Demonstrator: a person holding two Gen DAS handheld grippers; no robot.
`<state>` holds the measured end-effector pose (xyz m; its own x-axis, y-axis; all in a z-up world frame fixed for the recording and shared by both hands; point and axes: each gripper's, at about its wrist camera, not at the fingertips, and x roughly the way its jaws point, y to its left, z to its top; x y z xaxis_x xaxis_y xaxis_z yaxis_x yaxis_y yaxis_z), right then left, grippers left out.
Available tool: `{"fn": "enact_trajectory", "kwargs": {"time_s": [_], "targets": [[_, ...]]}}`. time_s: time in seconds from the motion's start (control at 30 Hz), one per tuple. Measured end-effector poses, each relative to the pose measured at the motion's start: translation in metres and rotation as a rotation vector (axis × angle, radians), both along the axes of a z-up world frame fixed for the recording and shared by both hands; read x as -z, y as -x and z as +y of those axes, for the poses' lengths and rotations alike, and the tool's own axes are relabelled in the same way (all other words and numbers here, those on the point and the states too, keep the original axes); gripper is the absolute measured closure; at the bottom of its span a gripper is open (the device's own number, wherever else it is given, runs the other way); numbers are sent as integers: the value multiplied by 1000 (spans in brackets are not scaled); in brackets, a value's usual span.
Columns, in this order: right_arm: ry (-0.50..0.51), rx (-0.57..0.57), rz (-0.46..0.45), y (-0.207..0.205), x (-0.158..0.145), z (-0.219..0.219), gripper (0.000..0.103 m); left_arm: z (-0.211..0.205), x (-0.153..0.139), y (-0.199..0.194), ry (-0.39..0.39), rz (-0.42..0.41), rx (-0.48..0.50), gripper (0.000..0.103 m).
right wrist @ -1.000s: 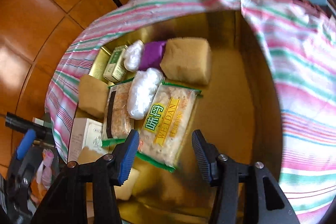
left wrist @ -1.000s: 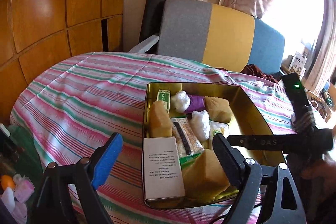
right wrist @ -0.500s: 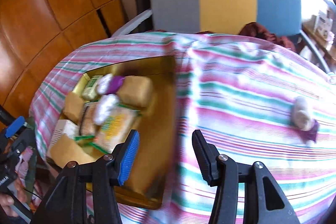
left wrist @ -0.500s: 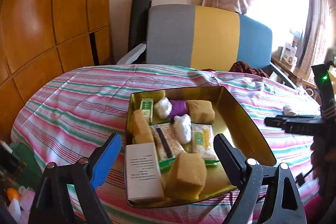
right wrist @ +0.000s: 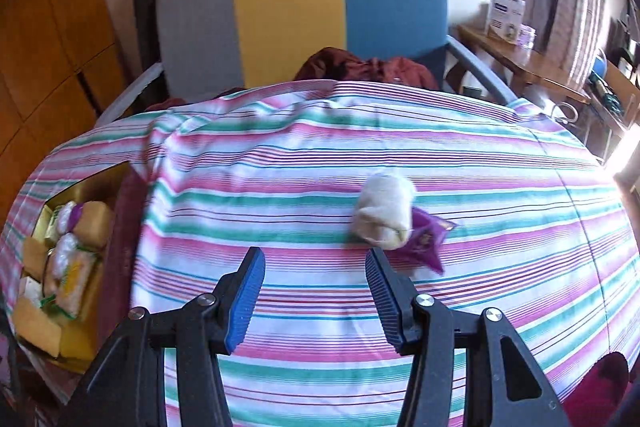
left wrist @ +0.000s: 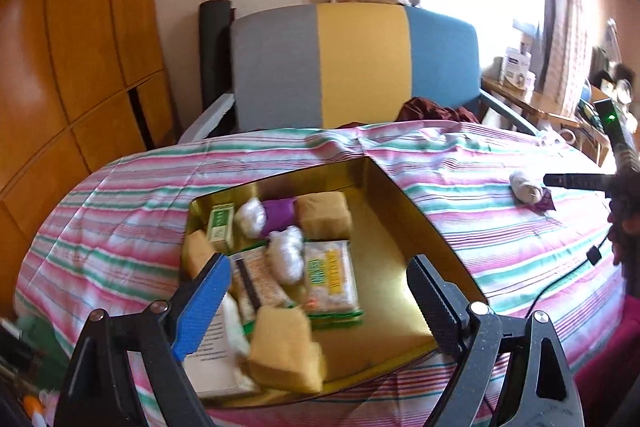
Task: Organize objects
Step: 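Move both tools to the beige cloth roll and purple sachet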
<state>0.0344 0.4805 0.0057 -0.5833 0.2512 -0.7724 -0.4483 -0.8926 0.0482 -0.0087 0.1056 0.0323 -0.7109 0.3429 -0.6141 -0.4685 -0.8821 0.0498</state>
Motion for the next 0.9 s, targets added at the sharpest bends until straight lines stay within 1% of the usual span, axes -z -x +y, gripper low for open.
{"fn": "enact_trajectory", "kwargs": {"time_s": [0.03,0.1,0.17,0.2,0.23,0.27,0.33,0.47,0.57,0.6,0.73,0.8,0.9], "targets": [[0,0,0,0,0,0,50,6,0,-1,7,3,13,13],[2,73,12,-9,7,22,50,20,-1,-1,25,8,41,13],[64,150,30,-19,17,44,50,35,-1,-1,36,5,68,13],[100,181,24,-23,22,53,50,44,0,-1,41,3,83,13],[128,206,16,-25,25,60,50,51,0,-1,47,4,95,13],[146,223,26,-28,25,65,50,60,1,0,54,2,111,13],[163,246,48,-33,23,71,50,76,2,1,57,-8,134,13],[235,275,36,-38,29,80,50,106,8,3,73,-32,179,13],[254,302,28,-41,31,83,50,126,12,3,89,-44,214,13],[275,323,30,-45,33,87,50,132,14,3,93,-49,224,13],[305,357,35,-51,35,94,50,158,20,6,102,-85,257,13],[325,382,48,-55,35,99,50,170,23,9,101,-105,273,13],[350,436,94,-67,31,108,50,192,28,13,99,-135,298,13]]}}
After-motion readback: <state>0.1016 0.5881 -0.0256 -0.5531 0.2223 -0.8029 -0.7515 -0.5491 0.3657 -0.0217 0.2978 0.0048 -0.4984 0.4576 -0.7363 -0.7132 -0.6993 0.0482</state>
